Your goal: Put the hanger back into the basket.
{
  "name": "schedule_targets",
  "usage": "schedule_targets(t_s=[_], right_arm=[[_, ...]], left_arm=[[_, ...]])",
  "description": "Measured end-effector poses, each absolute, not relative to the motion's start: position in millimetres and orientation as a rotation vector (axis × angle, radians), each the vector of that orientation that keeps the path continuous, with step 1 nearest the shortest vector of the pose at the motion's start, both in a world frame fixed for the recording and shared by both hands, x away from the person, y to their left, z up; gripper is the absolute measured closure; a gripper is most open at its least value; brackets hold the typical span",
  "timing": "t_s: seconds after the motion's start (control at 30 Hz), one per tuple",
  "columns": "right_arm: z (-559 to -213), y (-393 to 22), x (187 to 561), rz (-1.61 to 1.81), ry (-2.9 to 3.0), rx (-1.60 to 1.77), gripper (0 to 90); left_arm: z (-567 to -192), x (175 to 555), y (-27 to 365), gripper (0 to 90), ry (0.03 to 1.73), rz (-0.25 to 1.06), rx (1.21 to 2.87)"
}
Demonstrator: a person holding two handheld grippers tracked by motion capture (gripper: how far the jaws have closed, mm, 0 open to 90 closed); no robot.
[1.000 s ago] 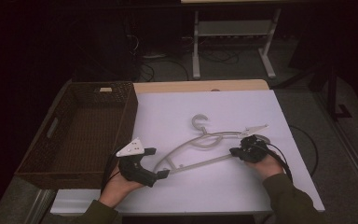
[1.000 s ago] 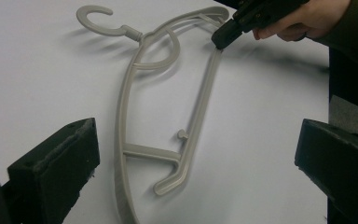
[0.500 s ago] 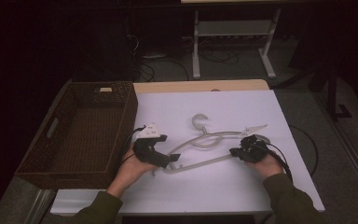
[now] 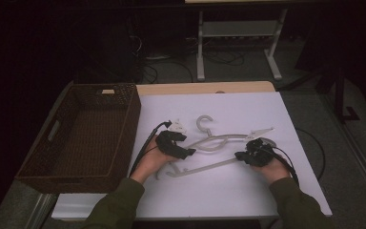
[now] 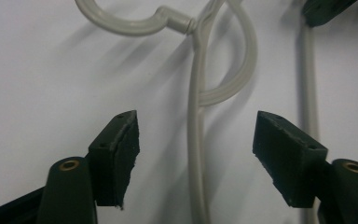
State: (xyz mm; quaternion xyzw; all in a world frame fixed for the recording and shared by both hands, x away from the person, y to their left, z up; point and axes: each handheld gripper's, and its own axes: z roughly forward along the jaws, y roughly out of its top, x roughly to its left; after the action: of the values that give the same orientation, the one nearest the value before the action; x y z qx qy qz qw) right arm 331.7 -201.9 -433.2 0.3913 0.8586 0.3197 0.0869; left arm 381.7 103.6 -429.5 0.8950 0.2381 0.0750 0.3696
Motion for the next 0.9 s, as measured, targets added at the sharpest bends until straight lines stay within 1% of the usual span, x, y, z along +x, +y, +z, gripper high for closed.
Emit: schedule_targets(t_s=[0.1,0.13,0.33,0.6,0.83,0.9], right_arm=[[-433,-202,332,0.955,2.556,1.155,89.9],[-433,-202,332,0.953,2.557,1.157,89.9],[-433,-202,332,0.957,2.555,1.158,89.9],[-433,-203,332,0.964,2.556,1.158,89.9],[-432,-203,331,0.969,2.554,1.172,89.9],[-432,-203,331,0.969,2.550,1.166,89.9]], left_arm=[[-434,384,99,38.4,0.604,0.208,2.326],[-435,384,98,41.7,0.608,0.209,2.329],[-438,386,92,52.4,0.608,0.220,2.338],[-439,389,89,65.9,0.614,0.203,2.343],[-440,390,86,80.8,0.592,0.183,2.346],[-440,390,86,81.3,0.597,0.180,2.350]])
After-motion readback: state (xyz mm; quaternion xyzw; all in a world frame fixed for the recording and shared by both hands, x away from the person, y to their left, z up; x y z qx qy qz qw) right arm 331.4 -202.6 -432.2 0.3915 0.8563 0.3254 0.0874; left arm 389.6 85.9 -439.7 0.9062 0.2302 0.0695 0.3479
